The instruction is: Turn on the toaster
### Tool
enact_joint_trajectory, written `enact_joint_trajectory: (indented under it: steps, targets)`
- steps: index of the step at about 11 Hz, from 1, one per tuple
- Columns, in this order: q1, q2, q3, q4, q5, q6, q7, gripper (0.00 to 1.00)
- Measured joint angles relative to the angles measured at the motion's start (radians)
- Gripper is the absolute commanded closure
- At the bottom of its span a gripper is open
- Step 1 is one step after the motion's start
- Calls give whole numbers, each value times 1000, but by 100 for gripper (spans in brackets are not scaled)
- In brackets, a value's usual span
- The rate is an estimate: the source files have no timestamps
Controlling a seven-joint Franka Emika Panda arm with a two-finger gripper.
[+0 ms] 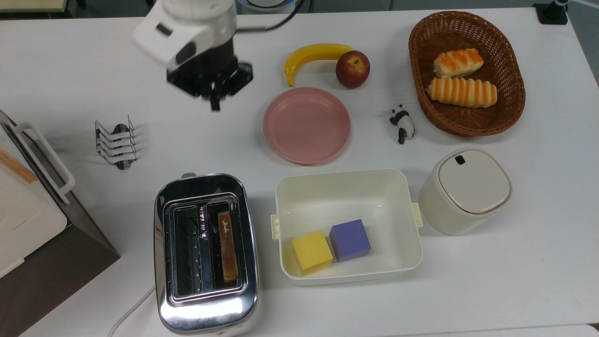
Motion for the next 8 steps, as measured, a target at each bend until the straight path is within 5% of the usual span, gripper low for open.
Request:
enact_joint_trajectory:
  steps: [5,6,7,8]
  targets:
    - [32,-125,1,-10,44,-202,2,100]
    - [32,-150,1,-25,44,-218,2,93]
    - [32,-174,1,-45,44,-226,2,71]
    - [32,-196,1,-67,44,-227,2,24]
